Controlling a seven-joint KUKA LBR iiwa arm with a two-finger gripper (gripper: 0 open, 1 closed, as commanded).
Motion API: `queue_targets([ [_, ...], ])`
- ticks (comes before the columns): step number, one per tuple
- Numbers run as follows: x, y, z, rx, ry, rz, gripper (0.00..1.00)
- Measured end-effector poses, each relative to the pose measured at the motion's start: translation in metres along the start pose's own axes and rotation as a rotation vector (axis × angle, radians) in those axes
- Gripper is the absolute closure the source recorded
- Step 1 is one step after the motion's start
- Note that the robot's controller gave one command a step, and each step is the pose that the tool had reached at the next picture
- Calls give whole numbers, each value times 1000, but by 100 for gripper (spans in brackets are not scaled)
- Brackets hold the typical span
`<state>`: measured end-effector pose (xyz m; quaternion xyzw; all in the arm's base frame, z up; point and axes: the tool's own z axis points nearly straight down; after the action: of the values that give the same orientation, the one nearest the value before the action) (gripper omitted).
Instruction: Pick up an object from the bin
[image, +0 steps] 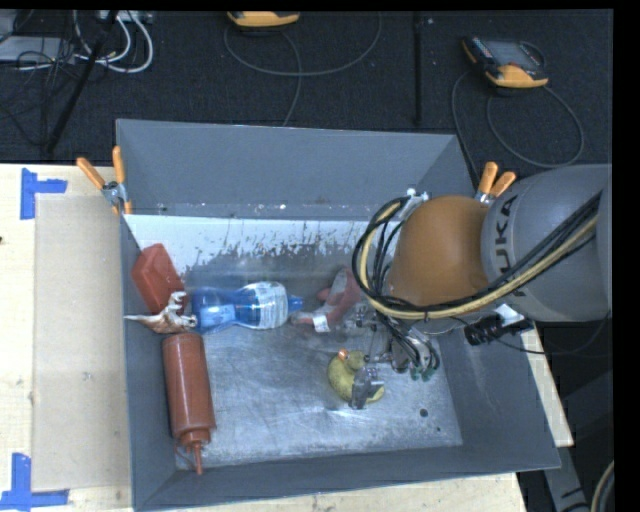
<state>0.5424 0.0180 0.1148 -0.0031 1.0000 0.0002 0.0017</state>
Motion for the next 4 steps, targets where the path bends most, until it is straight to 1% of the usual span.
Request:
queue_targets([
  [1, 30, -26, 20, 1, 10, 200, 0],
  [2, 27, -28, 9, 1, 5, 197, 0],
  [3, 41, -23, 41, 1, 2, 366, 0],
  [4, 39, -23, 53, -2, -11, 374, 100],
])
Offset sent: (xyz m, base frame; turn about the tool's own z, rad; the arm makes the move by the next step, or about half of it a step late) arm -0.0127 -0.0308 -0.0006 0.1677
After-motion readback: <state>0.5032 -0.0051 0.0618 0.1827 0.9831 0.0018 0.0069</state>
